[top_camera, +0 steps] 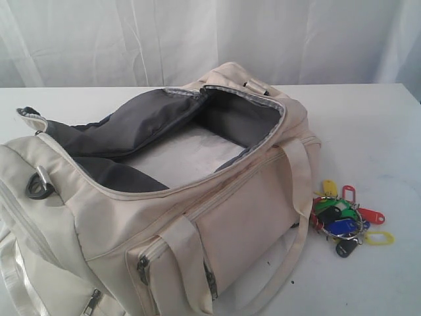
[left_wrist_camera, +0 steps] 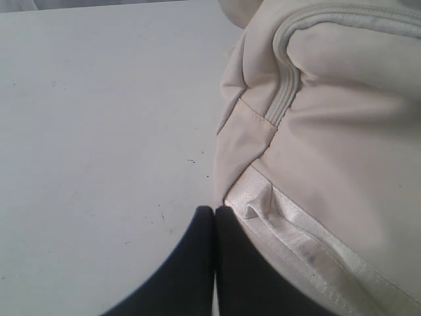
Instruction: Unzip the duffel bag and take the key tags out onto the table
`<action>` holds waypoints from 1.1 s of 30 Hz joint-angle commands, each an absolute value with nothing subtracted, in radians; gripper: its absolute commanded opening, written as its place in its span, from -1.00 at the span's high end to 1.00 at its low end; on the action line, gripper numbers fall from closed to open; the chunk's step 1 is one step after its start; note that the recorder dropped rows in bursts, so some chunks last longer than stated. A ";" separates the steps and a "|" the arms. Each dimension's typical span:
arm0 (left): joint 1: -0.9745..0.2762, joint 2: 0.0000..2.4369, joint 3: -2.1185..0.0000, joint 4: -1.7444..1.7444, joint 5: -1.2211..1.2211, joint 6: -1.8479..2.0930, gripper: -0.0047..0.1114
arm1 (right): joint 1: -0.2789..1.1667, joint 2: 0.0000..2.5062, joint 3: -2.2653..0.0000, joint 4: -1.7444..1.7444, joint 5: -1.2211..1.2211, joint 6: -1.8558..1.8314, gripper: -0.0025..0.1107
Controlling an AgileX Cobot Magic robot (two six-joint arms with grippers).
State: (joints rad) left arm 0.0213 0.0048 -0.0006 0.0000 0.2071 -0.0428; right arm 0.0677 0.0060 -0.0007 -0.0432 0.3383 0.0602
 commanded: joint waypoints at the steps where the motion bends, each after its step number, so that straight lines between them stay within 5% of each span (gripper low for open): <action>1: 0.019 0.000 0.000 0.000 0.209 -0.048 0.92 | 0.063 0.000 0.000 -0.048 0.324 0.048 0.96; 11: 0.019 0.000 0.000 0.000 0.209 -0.048 0.92 | 0.234 0.000 0.000 -0.048 0.318 0.048 0.96; 33: 0.019 0.000 0.000 0.000 0.209 -0.048 0.92 | 0.239 0.000 0.000 -0.048 0.318 0.048 0.96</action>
